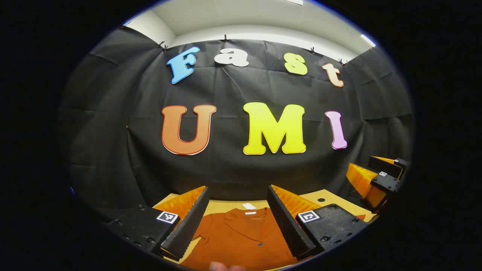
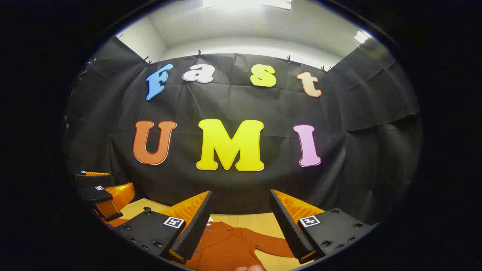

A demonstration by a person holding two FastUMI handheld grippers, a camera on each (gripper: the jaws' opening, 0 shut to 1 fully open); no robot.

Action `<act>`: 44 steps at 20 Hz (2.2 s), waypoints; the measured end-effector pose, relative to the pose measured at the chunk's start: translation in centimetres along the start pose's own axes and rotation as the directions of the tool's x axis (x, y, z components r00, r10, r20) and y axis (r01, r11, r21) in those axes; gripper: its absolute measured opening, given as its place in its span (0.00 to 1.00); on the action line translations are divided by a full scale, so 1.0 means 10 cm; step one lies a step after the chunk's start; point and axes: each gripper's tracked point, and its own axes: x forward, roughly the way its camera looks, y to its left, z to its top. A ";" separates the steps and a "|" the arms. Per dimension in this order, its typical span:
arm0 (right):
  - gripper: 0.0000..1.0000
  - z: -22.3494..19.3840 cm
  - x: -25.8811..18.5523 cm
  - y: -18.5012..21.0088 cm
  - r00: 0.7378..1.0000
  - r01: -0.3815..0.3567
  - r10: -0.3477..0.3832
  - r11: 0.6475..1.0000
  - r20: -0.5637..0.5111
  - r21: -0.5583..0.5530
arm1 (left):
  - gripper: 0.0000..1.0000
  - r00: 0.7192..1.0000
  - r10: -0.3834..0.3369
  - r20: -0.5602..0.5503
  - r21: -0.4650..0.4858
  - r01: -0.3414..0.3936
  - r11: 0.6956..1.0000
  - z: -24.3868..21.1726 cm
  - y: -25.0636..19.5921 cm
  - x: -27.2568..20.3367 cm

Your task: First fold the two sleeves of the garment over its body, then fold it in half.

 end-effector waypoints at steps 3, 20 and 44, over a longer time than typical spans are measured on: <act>0.94 -0.01 0.02 0.03 1.000 -0.013 0.013 1.000 -0.004 -0.002 | 0.99 1.000 0.008 0.003 0.000 -0.008 1.000 0.00 0.02 -0.01; 0.94 -0.19 0.11 0.08 0.997 -0.036 0.037 0.999 -0.061 0.014 | 0.99 1.000 0.015 -0.001 0.009 -0.015 1.000 -0.06 0.02 0.04; 0.94 -0.34 0.36 -0.22 0.996 0.010 -0.009 1.000 -0.090 0.011 | 0.99 0.999 0.046 -0.013 0.023 -0.046 0.999 -0.15 0.04 0.18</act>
